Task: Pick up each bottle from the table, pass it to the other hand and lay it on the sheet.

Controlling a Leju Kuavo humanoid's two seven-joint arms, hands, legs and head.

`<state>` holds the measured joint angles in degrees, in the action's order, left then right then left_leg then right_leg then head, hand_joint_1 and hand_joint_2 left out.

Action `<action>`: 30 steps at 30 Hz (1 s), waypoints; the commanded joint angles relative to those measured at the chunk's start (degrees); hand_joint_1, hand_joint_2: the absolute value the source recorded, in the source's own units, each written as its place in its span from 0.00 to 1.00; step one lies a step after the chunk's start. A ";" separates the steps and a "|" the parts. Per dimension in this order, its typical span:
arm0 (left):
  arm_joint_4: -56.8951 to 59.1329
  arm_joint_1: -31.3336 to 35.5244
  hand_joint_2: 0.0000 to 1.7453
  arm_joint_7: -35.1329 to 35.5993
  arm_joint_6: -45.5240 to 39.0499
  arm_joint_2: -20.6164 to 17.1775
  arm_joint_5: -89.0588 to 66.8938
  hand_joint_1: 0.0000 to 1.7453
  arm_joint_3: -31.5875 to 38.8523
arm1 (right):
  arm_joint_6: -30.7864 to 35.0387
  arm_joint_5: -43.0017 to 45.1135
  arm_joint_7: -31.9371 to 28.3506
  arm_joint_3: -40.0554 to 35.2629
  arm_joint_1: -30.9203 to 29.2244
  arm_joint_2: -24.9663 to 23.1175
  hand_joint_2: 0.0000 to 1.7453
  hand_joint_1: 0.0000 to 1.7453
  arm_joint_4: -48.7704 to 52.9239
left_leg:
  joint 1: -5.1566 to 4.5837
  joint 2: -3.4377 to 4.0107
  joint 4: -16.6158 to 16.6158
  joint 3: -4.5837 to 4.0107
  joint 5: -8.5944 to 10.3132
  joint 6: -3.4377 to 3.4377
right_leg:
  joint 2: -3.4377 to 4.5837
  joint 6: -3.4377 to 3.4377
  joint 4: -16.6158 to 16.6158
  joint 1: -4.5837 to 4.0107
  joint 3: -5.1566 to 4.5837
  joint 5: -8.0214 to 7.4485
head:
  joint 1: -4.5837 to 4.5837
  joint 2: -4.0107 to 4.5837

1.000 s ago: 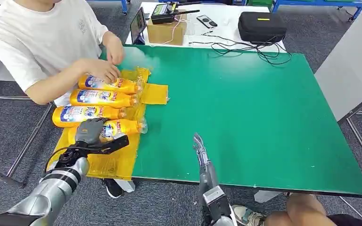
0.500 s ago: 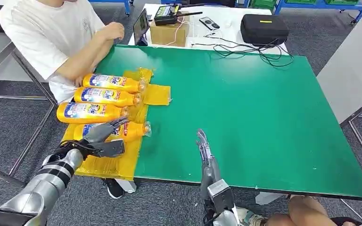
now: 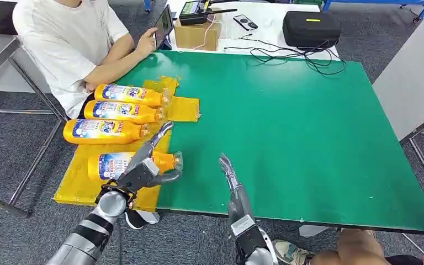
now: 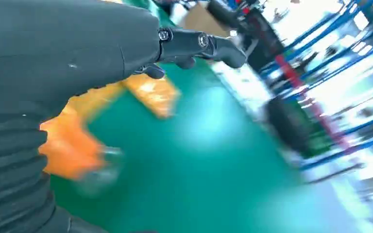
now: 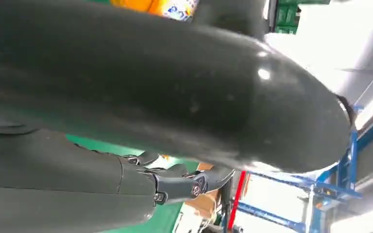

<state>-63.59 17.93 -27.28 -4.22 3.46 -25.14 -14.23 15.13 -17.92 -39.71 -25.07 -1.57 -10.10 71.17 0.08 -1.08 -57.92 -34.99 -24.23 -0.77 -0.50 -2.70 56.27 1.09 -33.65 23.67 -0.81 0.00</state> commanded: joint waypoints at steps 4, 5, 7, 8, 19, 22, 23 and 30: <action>-6.47 -0.69 1.00 -0.49 -2.84 8.91 12.04 0.00 0.42 | 3.40 -0.11 -0.29 0.49 -0.84 0.11 0.00 0.00 -2.39 | 0.05 0.13 0.02 0.02 -0.07 0.04 | 0.07 0.09 -0.04 -0.08 0.01 0.05 | -0.02 0.00; -6.47 -0.69 1.00 -0.49 -2.84 8.91 12.04 0.00 0.42 | 3.40 -0.11 -0.29 0.49 -0.84 0.11 0.00 0.00 -2.39 | 0.07 0.22 0.01 0.12 -0.14 0.06 | 0.14 0.13 -0.04 -0.12 0.09 0.09 | -0.02 0.00; -6.01 -1.12 1.00 -0.68 -3.41 9.27 13.66 0.00 1.04 | 3.15 -0.27 -0.29 0.61 -1.00 0.20 0.00 0.00 -3.27 | 0.03 0.18 0.03 -0.04 -0.05 0.04 | 0.09 0.07 -0.03 -0.07 -0.07 0.04 | -0.02 0.00; -5.50 -1.24 1.00 -0.82 -3.88 9.40 14.34 0.00 1.30 | 3.10 -0.49 -0.29 0.71 -1.09 0.29 0.00 0.00 -3.66 | 0.09 0.27 0.02 0.09 -0.14 0.07 | 0.15 0.14 -0.07 -0.14 0.07 0.09 | -0.02 0.00; 10.48 5.45 1.00 -9.82 -16.95 14.89 17.12 0.00 3.13 | 24.87 2.59 -0.29 0.75 -8.83 -0.58 0.00 0.00 -2.25 | 0.05 0.18 -0.01 -0.16 -0.03 0.04 | 0.10 0.09 -0.01 -0.08 -0.17 0.01 | 0.00 0.00; 16.01 8.10 1.00 -11.03 -18.05 16.54 20.23 0.00 4.37 | 24.87 -0.44 -0.29 4.85 -10.41 -2.75 1.00 0.00 -3.58 | 0.04 0.21 -0.03 -0.20 -0.02 0.04 | 0.13 0.09 0.02 -0.07 -0.22 -0.01 | -0.02 0.00; 18.37 9.84 1.00 -12.72 -23.11 16.54 22.75 0.00 2.86 | 24.87 -4.80 -0.29 10.72 -10.89 -5.51 1.00 0.00 -3.23 | 0.05 0.22 -0.05 -0.16 -0.02 0.05 | 0.12 0.10 0.03 -0.09 -0.18 -0.02 | 0.00 0.00; 19.38 9.93 1.00 -12.72 -35.78 15.82 21.84 0.00 -0.64 | 24.87 -4.61 -0.29 18.76 -12.78 -8.34 1.00 0.00 -7.18 | 0.06 0.14 0.02 -0.06 0.03 0.02 | 0.06 0.03 -0.04 -0.10 -0.06 -0.02 | -0.02 0.00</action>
<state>-53.75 23.62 -39.89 -33.60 19.26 -0.09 -13.48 39.87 -24.11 -39.74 -16.95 -10.18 -15.38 70.62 0.11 -0.93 -57.94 -35.26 -24.15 -0.79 -0.39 -2.79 56.29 1.03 -33.94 23.59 -0.83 0.00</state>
